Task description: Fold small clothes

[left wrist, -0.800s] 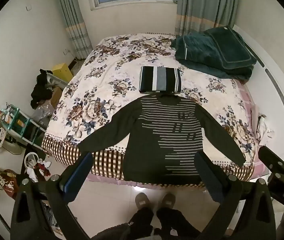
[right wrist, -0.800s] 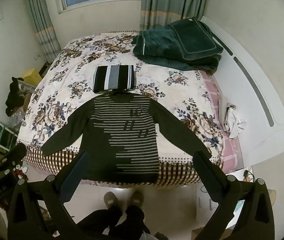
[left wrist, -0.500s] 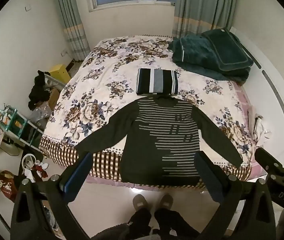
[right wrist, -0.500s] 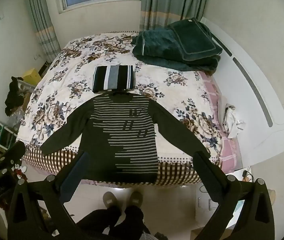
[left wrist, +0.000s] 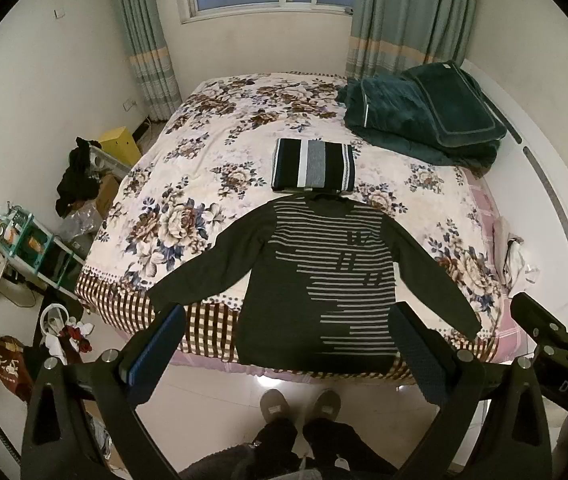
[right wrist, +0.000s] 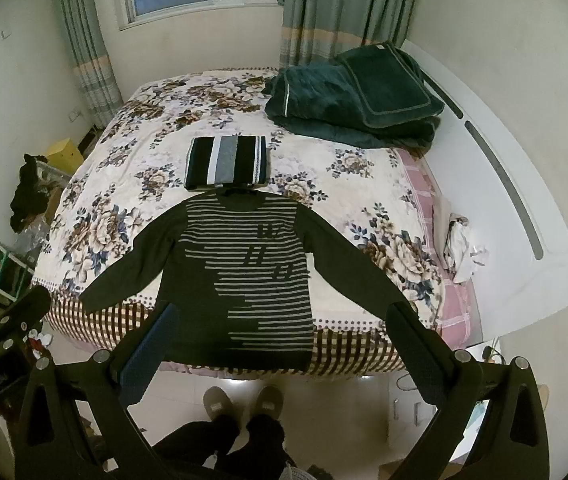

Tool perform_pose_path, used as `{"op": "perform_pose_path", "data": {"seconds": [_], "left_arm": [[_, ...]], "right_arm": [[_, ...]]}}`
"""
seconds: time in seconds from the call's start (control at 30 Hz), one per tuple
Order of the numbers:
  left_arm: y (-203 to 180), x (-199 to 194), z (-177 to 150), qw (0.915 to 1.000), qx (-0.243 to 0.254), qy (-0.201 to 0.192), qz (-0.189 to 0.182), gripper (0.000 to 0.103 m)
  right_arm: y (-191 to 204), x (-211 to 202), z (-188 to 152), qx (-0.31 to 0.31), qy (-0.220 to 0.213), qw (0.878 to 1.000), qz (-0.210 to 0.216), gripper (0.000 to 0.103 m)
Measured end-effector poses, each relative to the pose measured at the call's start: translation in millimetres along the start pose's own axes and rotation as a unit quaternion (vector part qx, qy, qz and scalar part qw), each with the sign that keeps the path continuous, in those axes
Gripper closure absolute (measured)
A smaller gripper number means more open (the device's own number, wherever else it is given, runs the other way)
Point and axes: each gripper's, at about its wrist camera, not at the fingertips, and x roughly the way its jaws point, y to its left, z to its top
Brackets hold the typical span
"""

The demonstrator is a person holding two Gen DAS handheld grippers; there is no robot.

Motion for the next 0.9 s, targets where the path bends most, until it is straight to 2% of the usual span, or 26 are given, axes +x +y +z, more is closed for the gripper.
{"op": "perform_pose_path", "data": {"seconds": [0.3,0.9], "left_arm": [[1.4,-2.8,1.8,1.0,-0.003,-0.002,-0.001,0.0],[1.8,-4.3,1.9,1.0,-0.007,-0.002,-0.004,0.0]], "right_arm": [[-0.4,-3.1,13.4,-0.003,0.0,1.0,0.002,0.0],[3.7,-6.3,12.0,-0.005,-0.001,1.0,0.002,0.0]]}}
